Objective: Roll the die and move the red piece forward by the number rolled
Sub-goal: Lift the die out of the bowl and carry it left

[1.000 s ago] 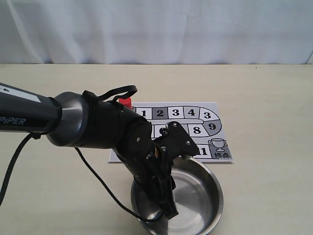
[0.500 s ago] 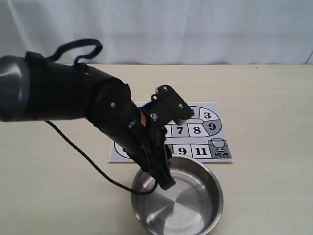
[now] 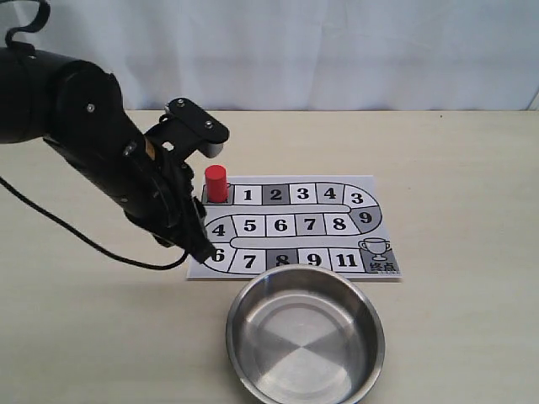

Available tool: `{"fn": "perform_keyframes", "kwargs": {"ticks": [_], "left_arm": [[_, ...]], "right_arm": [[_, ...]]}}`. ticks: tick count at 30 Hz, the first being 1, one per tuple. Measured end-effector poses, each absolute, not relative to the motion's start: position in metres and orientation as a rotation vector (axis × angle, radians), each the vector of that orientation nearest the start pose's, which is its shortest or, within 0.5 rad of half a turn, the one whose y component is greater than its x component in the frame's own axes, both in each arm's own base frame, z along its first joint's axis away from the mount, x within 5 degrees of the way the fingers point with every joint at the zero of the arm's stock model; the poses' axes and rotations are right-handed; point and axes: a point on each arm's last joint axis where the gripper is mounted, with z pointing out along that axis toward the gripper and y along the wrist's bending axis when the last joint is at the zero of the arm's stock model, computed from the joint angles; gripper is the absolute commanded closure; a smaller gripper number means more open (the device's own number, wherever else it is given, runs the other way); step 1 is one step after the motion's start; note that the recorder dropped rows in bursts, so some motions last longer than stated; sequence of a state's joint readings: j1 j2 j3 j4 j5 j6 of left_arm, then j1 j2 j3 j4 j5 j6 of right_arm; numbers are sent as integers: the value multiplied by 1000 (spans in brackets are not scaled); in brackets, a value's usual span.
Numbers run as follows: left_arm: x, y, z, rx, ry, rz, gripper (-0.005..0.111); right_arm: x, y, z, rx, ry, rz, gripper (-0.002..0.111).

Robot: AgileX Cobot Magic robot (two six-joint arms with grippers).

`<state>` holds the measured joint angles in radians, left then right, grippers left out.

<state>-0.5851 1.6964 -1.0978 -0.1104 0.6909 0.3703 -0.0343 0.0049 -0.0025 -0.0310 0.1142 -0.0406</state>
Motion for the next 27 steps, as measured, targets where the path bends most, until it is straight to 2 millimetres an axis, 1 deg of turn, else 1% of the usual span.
{"fn": "perform_keyframes", "kwargs": {"ticks": [3,5,9,11,17,19,22,24,27], "left_arm": [[276,-174,197,1191,2563,-119,107],[279,-163,194,1149,2592,-112,107],[288,-149,193,1069,2615,-107,107],[290,-146,193,1048,2619,-107,106],[290,-146,194,1003,2633,-117,106],[290,-146,194,997,2635,-118,102],[290,-146,194,986,2640,-120,90],[290,-146,194,972,2643,-114,88],[293,-143,194,934,2642,-60,88]], "right_arm": [[57,-2,203,-27,1601,-85,104],[57,-2,203,-27,1601,-85,104],[57,-2,203,-27,1601,-85,104],[57,-2,203,-27,1601,-85,104],[57,-2,203,-27,1601,-85,104],[57,-2,203,-27,1601,-85,104],[57,-2,203,-27,1601,-85,104],[57,-2,203,-27,1601,-85,104],[57,-2,203,-27,1601,-85,104]]}}
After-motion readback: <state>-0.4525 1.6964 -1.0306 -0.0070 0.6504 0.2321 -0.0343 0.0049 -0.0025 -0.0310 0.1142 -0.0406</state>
